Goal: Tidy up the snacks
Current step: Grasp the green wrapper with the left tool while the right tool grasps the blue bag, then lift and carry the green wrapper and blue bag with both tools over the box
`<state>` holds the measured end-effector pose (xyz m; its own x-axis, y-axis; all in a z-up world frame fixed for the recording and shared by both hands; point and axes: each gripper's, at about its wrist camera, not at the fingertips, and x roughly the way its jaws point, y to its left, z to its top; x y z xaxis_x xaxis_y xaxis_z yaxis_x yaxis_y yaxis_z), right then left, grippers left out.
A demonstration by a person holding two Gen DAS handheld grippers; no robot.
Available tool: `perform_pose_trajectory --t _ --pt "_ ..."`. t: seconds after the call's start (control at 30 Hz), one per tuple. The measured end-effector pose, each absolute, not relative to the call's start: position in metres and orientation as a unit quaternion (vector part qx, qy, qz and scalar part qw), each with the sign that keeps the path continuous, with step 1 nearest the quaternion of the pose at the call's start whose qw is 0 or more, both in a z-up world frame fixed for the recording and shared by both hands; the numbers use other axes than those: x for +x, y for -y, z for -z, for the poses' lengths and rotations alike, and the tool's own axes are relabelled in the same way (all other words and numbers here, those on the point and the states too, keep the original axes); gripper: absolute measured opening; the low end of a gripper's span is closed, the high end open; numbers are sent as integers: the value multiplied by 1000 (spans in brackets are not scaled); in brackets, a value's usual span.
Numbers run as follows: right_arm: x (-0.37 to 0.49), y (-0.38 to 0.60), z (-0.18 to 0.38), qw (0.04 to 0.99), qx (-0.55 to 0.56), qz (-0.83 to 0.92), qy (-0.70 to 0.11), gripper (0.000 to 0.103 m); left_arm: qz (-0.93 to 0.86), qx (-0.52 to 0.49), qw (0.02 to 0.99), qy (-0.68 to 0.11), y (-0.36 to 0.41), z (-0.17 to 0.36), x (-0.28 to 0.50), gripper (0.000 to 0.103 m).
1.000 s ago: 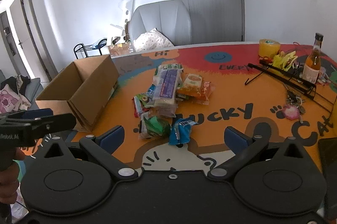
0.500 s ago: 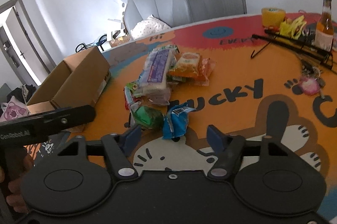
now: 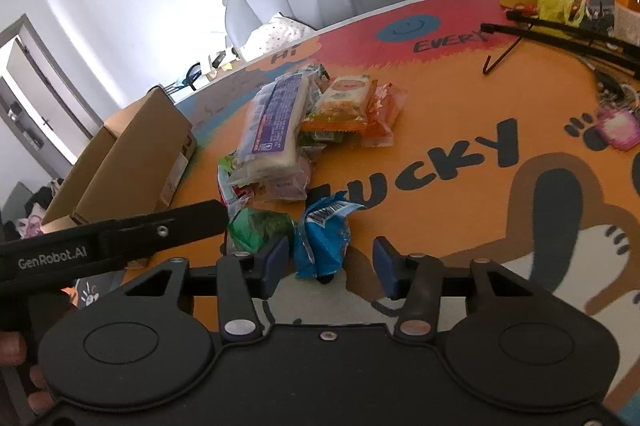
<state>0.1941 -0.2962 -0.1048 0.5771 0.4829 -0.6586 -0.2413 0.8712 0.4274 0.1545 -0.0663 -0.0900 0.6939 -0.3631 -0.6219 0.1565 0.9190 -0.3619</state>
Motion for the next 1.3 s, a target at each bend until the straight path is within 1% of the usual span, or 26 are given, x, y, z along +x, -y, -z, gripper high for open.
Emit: perform_pose_trajectory --t 0.17,0.27,0.3,0.37,0.47,0.5,0.57,0.67,1.03,1.2,1.27,1.3 --pt "201 297 109 874 152 -207 -412 48 155 -147 901 -378 73 95 166 57" --pt "205 295 111 871 150 -212 -416 48 158 -153 894 -390 76 98 172 51" --pt "206 294 111 873 147 -211 -414 48 157 -156 892 -394 76 99 174 48" --pt "208 293 111 874 144 -213 -411 48 160 -162 888 -400 76 101 177 44" --pt "212 291 112 876 142 -213 -408 47 157 -161 886 -406 76 102 181 44" --pt "213 290 112 877 139 -214 -408 40 156 -164 884 -409 75 103 182 43" --pt "215 293 113 874 143 -217 -411 31 159 -166 880 -415 76 104 184 43" --pt "216 300 114 869 156 -218 -417 30 169 -155 878 -420 84 104 184 43" --pt "203 322 110 887 123 -178 -408 30 163 -125 877 -435 104 118 185 43" --pt "200 315 110 890 101 -173 -408 33 161 -98 882 -433 111 117 183 43" --pt "201 313 110 891 94 -175 -407 31 162 -85 882 -434 113 117 183 43" --pt "201 313 110 891 95 -177 -408 31 162 -85 881 -436 112 116 183 41"
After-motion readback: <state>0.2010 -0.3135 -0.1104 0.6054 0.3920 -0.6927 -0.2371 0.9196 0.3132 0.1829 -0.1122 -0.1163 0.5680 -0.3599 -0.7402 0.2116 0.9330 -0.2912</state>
